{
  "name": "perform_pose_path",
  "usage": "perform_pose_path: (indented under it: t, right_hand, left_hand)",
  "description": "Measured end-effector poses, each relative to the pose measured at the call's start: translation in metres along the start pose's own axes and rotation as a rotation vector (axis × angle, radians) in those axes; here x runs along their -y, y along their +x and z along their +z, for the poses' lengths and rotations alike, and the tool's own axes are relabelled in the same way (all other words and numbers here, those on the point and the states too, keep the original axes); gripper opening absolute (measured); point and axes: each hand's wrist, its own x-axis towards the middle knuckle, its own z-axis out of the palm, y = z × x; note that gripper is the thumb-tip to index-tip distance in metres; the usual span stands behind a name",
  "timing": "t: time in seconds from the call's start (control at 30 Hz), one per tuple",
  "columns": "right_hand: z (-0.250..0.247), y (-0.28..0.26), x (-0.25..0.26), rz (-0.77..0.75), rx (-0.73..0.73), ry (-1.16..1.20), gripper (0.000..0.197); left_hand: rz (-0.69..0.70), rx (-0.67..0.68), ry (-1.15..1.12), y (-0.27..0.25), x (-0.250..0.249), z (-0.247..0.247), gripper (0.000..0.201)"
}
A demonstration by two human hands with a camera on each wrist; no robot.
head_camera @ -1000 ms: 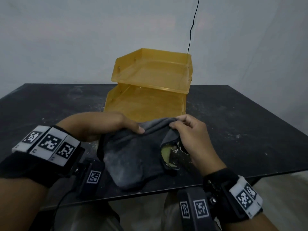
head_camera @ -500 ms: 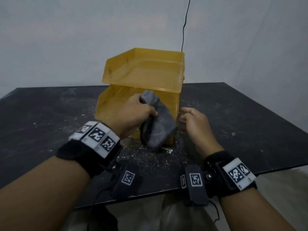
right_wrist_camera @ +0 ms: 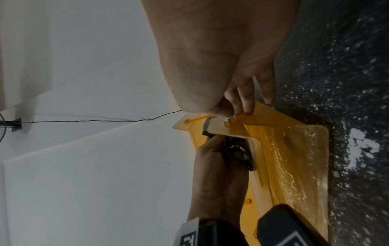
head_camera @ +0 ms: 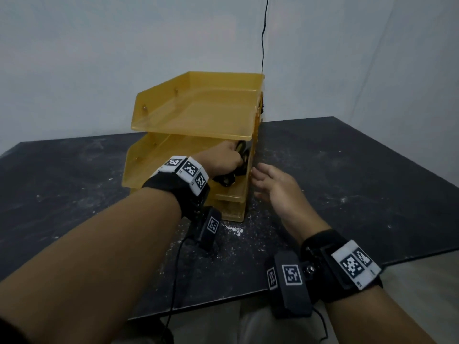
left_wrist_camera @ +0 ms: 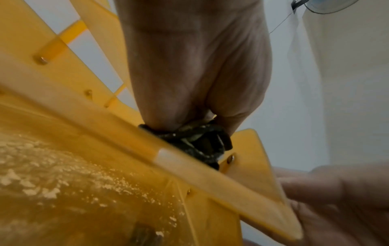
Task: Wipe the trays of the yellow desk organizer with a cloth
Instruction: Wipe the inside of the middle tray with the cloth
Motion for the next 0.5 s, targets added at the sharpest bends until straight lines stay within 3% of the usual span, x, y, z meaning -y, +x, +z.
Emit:
perform_pose_path:
  t: [0.2, 0.5]
  right_hand:
    - [-0.001, -0.001, -0.001, 0.001, 0.069, 0.053, 0.055]
    - [-0.001, -0.002, -0.003, -0.004, 0.047, 0.065, 0.064]
  left_hand:
    - [0.076, 0.052, 0.065, -0.017, 0.005, -0.001, 0.028]
    - [0.143, 0.117, 0.101, -0.062, 0.019, -0.004, 0.038]
